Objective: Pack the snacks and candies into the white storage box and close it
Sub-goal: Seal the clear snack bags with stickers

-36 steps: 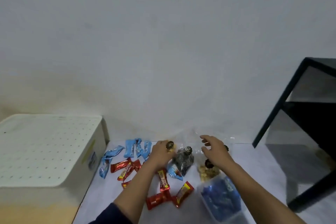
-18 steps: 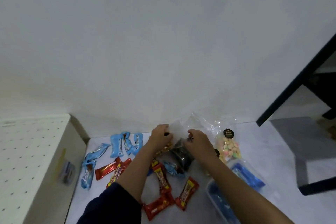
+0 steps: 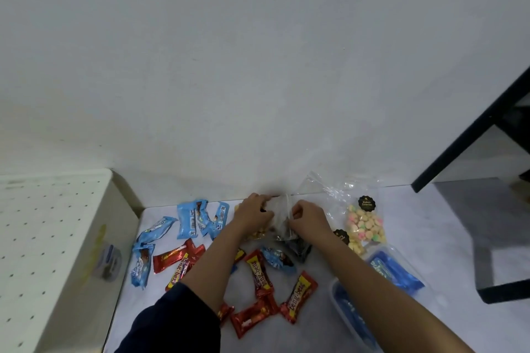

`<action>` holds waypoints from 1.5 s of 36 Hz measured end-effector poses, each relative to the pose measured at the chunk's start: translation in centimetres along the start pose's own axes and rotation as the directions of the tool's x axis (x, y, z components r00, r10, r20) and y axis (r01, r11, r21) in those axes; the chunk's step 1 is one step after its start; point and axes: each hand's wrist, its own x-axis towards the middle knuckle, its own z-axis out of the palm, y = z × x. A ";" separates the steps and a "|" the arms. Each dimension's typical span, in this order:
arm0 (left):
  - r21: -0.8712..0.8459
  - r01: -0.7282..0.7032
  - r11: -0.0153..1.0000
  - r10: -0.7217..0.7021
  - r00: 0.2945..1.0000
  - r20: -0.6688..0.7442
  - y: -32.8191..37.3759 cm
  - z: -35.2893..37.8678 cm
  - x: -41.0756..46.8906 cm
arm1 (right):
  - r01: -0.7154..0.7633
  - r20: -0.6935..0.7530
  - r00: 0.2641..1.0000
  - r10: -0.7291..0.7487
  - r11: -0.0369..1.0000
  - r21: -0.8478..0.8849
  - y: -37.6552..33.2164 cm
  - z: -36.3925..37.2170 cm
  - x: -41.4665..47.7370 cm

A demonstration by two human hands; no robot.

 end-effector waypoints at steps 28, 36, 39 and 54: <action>-0.497 -0.516 0.698 0.234 0.820 -0.523 5.8 -11.7 -10.9 | 0.558 -0.036 0.826 -0.563 0.806 0.196 -13.1 -11.8 -5.4; -0.428 -0.677 0.598 0.284 0.679 -0.677 10.7 -14.3 -12.8 | 0.591 -0.232 0.806 -0.544 0.723 0.358 -14.2 -15.0 -6.5; -0.435 -0.679 0.591 0.277 0.677 -0.682 11.3 -14.2 -12.9 | 0.563 -0.227 0.826 -0.515 0.749 0.349 -13.5 -15.4 -7.0; -0.452 -0.635 0.627 0.228 0.704 -0.673 13.1 -11.1 -13.2 | 0.558 -0.270 0.818 -0.507 0.814 0.161 -12.3 -15.7 -9.0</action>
